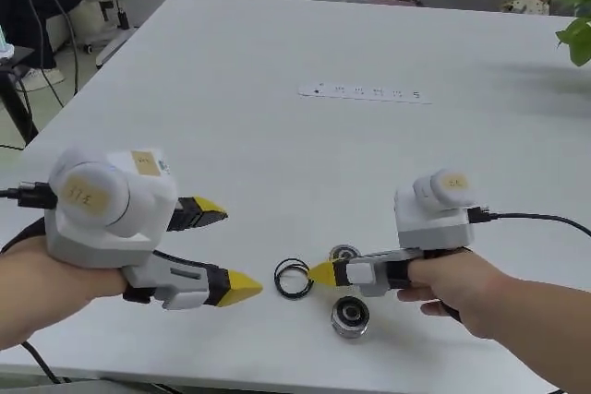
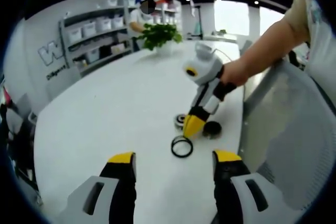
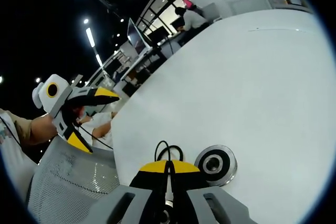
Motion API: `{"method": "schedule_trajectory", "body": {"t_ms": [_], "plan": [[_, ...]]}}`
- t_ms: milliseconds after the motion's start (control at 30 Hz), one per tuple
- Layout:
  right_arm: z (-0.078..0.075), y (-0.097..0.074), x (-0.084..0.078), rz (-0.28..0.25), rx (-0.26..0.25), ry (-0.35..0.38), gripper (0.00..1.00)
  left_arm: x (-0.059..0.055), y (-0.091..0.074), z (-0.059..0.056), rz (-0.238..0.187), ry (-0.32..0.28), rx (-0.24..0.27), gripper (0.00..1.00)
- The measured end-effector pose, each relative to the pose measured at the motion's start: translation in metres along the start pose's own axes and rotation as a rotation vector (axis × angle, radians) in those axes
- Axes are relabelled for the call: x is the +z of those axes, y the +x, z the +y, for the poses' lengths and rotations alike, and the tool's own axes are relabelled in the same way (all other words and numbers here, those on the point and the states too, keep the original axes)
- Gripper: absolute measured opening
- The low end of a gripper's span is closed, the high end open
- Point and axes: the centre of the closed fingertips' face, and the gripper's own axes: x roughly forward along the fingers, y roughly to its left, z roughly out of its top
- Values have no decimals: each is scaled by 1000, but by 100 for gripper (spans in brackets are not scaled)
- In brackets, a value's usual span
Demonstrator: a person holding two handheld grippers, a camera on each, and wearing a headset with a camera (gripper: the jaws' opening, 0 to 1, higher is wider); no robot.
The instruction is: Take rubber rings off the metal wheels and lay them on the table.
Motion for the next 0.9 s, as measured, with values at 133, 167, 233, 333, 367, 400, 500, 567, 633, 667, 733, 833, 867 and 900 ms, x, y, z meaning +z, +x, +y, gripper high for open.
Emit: {"method": "schedule_trajectory", "body": {"t_ms": [133,167,233,333,367,400,500,567,633,667,733,833,867,900], "plan": [[-1,0,-1,6,-8,-9,0,-1,1,-1,4,0,-3,59],[-1,0,-1,7,-10,-12,0,-1,1,-1,5,0,-3,59],[-1,0,-2,7,-13,-15,1,-2,1,-2,7,-2,-4,59],[-2,0,-2,7,-17,-22,3,-3,2,-2,12,-1,-6,59],[-1,0,-2,9,-17,-25,4,-3,2,-3,13,0,-8,59],[-1,0,-3,10,-17,-27,4,-3,2,-3,14,0,-8,59],[0,-1,-3,17,-21,-44,6,-2,3,-3,15,0,-11,59],[1,-1,-3,19,-23,-55,7,-2,4,-4,16,3,-12,59],[2,-3,-2,16,-22,-60,9,-1,4,-4,16,4,-12,59],[2,-3,-1,14,-22,-61,9,-1,4,-4,16,4,-12,59],[3,-4,1,10,-21,-62,11,0,4,-4,14,4,-12,59],[3,-6,3,0,-22,-60,14,1,4,-5,14,4,-16,60],[4,-8,6,-9,-20,-58,15,2,4,-5,12,3,-17,60],[6,-9,8,-17,-17,-56,16,3,3,-5,11,1,-17,60]]}}
